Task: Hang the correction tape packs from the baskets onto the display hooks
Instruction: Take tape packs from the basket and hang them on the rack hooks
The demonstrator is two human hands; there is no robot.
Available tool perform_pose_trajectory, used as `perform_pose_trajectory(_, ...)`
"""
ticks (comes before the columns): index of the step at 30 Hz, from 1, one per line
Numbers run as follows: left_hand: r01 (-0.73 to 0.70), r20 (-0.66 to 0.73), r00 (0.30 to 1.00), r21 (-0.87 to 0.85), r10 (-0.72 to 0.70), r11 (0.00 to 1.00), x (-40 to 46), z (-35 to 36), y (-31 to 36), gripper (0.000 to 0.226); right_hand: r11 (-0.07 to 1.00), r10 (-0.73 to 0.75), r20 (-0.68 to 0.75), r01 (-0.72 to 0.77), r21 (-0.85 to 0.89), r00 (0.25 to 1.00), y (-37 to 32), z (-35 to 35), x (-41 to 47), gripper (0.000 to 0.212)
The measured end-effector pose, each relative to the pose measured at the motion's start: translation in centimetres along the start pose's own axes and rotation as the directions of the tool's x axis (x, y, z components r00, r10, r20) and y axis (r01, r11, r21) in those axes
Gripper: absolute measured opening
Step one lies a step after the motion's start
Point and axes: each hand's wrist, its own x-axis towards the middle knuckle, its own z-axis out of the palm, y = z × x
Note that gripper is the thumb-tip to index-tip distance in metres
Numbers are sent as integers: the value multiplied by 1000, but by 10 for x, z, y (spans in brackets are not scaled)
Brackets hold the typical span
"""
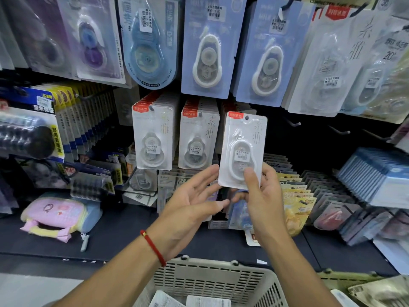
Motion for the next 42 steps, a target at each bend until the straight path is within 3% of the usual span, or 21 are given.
perform_pose_trajectory(8, -4, 74, 997, -53, 8, 999, -1, 0, 4, 72, 997, -81, -130, 81, -7, 988, -4, -1, -4, 40)
perform_pose_trajectory(10, -51, 29, 998, 86, 49, 995, 1, 0, 4, 67, 996, -79, -116, 75, -38, 990, -2, -2, 1, 37)
perform_pose_trajectory(11, -97, -24, 994, 238, 106, 966, 3, -1, 4, 64, 996, -67, -92, 61, -59, 993, 0, -3, 5, 36)
perform_pose_trajectory(13, -155, -110, 955, 611, 277, 777, 9, -8, 2, 59, 982, -6, -21, 2, -187, 1000, 3, -7, 15, 33)
perform_pose_trajectory(15, -162, -49, 906, 877, 420, 452, 15, -18, 2, 61, 863, 50, 26, -30, -504, 998, 11, -16, 21, 44)
perform_pose_trajectory(16, -156, -3, 899, 932, 438, 326, 17, -24, 1, 63, 759, 51, 34, -17, -651, 998, 16, -20, 23, 53)
perform_pose_trajectory(18, -159, 71, 893, 973, 445, 165, 23, -33, -3, 67, 630, -91, 91, 128, -766, 992, 19, -21, 23, 57)
perform_pose_trajectory(21, -181, 144, 891, 982, 429, 45, 32, -39, -6, 76, 453, -297, 294, 405, -795, 909, 17, -11, 34, 51)
perform_pose_trajectory(25, -171, 156, 925, 985, 348, 13, 41, -40, -4, 86, 203, -204, 442, 479, -854, 873, 20, 5, 69, 63)
perform_pose_trajectory(28, -185, 166, 935, 982, 313, 33, 41, -43, -7, 91, 88, -170, 466, 484, -870, 868, 30, 14, 90, 64)
perform_pose_trajectory(33, -182, 159, 939, 982, 304, 50, 39, -47, -6, 93, 39, -70, 424, 427, -903, 903, 42, 23, 120, 76)
perform_pose_trajectory(38, -194, 170, 936, 980, 308, 49, 38, -51, -5, 88, -50, -36, 464, 462, -885, 885, 42, 20, 128, 86)
perform_pose_trajectory(42, -198, 179, 937, 980, 299, 32, 30, -51, -4, 78, 94, -61, 428, 432, -897, 902, 41, 14, 107, 60)
